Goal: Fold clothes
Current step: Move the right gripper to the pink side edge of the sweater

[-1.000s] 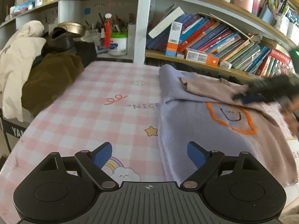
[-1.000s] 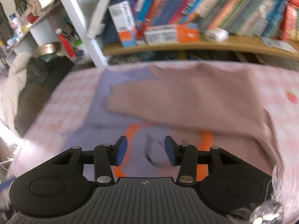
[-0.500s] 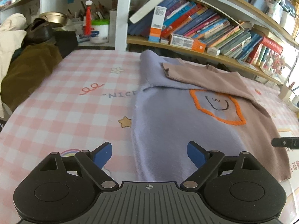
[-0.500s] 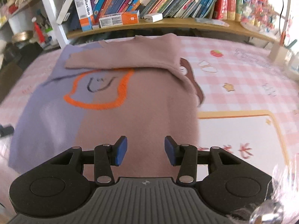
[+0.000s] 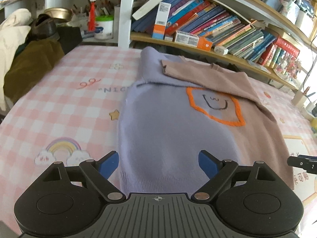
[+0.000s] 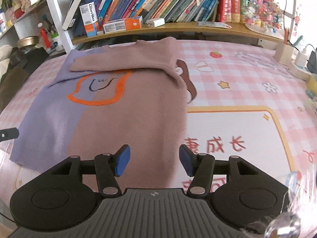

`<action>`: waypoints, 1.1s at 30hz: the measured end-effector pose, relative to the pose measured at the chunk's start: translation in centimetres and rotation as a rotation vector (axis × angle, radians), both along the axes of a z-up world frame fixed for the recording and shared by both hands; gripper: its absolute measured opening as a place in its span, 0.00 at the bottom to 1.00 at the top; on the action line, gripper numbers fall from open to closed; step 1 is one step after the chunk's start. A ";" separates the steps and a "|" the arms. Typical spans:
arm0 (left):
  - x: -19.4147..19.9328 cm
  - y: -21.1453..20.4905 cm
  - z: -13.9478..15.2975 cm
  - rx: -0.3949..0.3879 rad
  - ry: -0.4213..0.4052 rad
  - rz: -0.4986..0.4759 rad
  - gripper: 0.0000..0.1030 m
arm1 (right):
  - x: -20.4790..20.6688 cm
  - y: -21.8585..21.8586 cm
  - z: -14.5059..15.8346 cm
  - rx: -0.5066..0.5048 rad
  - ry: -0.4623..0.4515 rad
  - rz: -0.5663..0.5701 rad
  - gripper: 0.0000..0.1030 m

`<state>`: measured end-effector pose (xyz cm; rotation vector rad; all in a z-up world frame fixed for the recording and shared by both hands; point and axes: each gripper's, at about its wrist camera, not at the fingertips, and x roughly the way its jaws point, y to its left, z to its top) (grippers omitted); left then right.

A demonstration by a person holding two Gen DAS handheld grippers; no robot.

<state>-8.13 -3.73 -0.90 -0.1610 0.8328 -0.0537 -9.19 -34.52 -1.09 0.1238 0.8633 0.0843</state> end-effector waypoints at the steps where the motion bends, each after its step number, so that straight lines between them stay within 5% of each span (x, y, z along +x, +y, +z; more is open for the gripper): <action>1: -0.2 -0.2 -0.1 -0.004 0.008 -0.002 0.87 | -0.4 -0.3 -0.1 0.006 0.000 -0.004 0.56; 10: -2.7 -3.7 0.2 0.126 0.006 -0.012 0.88 | -3.4 -2.1 -0.6 0.036 0.007 -0.050 0.63; 19: -3.8 -2.1 -0.3 0.137 -0.028 0.131 0.87 | -4.0 -3.0 -1.1 0.068 0.019 -0.050 0.64; 23: -4.1 -1.3 0.0 0.152 -0.108 0.181 0.87 | -3.8 -2.9 -1.3 0.083 0.030 -0.056 0.64; 33: -3.0 -1.3 -0.3 0.133 -0.114 0.117 0.88 | -2.6 -3.0 -1.8 0.032 0.044 -0.121 0.66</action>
